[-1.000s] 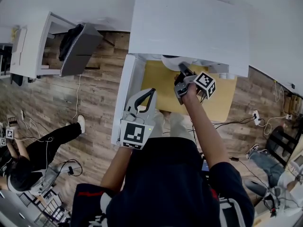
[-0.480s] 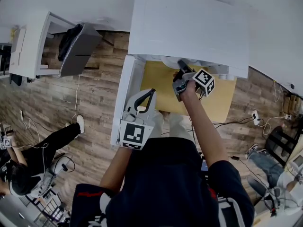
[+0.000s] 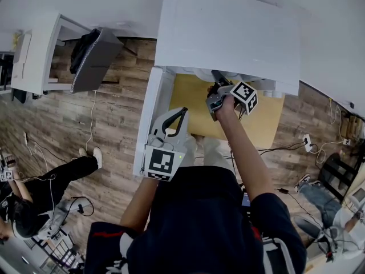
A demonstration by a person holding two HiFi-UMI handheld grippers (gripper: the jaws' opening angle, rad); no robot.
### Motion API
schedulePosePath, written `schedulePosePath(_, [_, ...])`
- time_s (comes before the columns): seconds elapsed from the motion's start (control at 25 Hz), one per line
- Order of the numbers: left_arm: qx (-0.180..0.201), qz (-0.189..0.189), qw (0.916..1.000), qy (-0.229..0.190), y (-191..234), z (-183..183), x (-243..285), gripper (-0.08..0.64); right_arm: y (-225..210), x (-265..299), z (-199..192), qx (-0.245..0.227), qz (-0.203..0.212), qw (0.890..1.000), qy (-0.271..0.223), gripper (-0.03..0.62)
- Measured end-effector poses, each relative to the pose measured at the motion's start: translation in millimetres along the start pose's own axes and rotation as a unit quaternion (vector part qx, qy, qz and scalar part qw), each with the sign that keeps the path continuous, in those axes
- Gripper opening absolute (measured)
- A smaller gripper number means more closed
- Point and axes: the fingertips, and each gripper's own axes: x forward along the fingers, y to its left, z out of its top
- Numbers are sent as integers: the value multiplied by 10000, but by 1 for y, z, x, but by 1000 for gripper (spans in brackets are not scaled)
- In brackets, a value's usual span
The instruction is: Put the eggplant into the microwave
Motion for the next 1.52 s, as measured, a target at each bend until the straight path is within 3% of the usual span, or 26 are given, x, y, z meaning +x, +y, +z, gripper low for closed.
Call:
schedulePosePath(0.6, [44,63,10000,22,0,-3,-4,14,9,3,-7,-202,217,9991,315,176])
schedulePosePath(0.96, [42,109,9999,45,-1,-4,-5,14,5,0,-5,-235,36,9992,328,187])
schedulePosePath(1.08, [28,118,9999,45,0,-5,-5,14,-4,0,-9,-179,-91,9990,397,221])
schedulePosePath(1.52, [46,129,9999,69,-1,-8,-7,14,-12,-5,-10,-54,-5,9992,389,227])
